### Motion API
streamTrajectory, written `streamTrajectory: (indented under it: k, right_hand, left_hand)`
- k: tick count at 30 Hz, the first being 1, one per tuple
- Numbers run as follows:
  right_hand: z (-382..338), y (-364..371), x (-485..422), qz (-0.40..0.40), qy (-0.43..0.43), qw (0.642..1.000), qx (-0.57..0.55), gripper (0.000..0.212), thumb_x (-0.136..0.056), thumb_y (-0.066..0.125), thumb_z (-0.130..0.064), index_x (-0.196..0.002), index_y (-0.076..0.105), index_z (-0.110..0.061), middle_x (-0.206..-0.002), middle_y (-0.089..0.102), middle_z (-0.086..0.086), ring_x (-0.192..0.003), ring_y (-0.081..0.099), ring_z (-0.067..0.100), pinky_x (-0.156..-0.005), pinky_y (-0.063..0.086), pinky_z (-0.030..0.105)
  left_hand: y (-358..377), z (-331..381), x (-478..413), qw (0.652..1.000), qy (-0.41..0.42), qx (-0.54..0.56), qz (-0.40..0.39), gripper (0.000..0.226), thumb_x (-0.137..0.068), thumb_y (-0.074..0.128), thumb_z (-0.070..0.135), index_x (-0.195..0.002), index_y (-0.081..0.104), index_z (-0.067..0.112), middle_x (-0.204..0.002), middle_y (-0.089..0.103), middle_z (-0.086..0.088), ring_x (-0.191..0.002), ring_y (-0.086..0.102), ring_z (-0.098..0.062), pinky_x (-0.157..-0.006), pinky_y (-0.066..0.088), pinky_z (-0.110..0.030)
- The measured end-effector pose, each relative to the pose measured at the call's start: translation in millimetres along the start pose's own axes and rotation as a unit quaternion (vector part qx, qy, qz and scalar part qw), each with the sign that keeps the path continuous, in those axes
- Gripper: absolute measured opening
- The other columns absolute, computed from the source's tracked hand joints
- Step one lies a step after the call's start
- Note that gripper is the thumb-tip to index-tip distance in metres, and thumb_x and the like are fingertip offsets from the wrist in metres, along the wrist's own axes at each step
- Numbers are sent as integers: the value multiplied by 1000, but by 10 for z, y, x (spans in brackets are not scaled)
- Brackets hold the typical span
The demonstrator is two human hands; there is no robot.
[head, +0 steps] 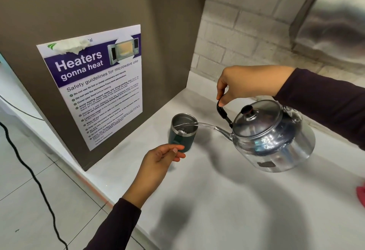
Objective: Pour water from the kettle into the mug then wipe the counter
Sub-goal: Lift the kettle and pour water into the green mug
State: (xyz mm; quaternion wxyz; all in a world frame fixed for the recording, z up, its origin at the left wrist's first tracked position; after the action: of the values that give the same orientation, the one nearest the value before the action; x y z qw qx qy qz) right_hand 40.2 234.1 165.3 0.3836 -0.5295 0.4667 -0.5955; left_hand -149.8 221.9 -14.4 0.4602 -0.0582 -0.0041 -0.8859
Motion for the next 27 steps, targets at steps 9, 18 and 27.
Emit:
streamTrajectory:
  k: [9,18,27]
  right_hand:
    - [-6,-22,-40,-9,4,1000,4,21,-74,77,-31,-87,75,-15,-96,72,9,-91,65,30,-62,45,30]
    - [44,-41,-5,12,8,1000,4,20,-76,75,-31,-89,74,-16,-95,69,6,-86,62,26,-70,48,34]
    - [480,225,326,141,23,983,-113,18,-76,71,-42,-87,67,-28,-70,53,-18,-66,57,10,-53,39,23]
  left_hand:
    - [-21,0,3,1000,1,-2,-5,25,-93,48,22,-91,70,33,-80,75,12,-80,68,-4,-81,48,-20]
    - [-18,21,-29,1000,4,1,-8,25,-92,48,21,-90,70,32,-82,76,9,-81,68,-7,-87,49,-27]
    - [137,95,-114,999,25,5,-20,26,-92,49,17,-88,71,31,-79,76,11,-77,68,-6,-88,49,-30]
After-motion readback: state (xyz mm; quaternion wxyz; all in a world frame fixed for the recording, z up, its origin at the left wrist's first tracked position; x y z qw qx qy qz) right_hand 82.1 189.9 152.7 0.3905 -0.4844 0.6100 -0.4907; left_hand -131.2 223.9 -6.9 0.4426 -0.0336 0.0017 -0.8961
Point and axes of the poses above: each hand's wrist, its own x-axis away from the middle knuckle, its own y-axis out of the palm, z = x × y, the point moved 7 cm from there along -x, towards the middle knuckle
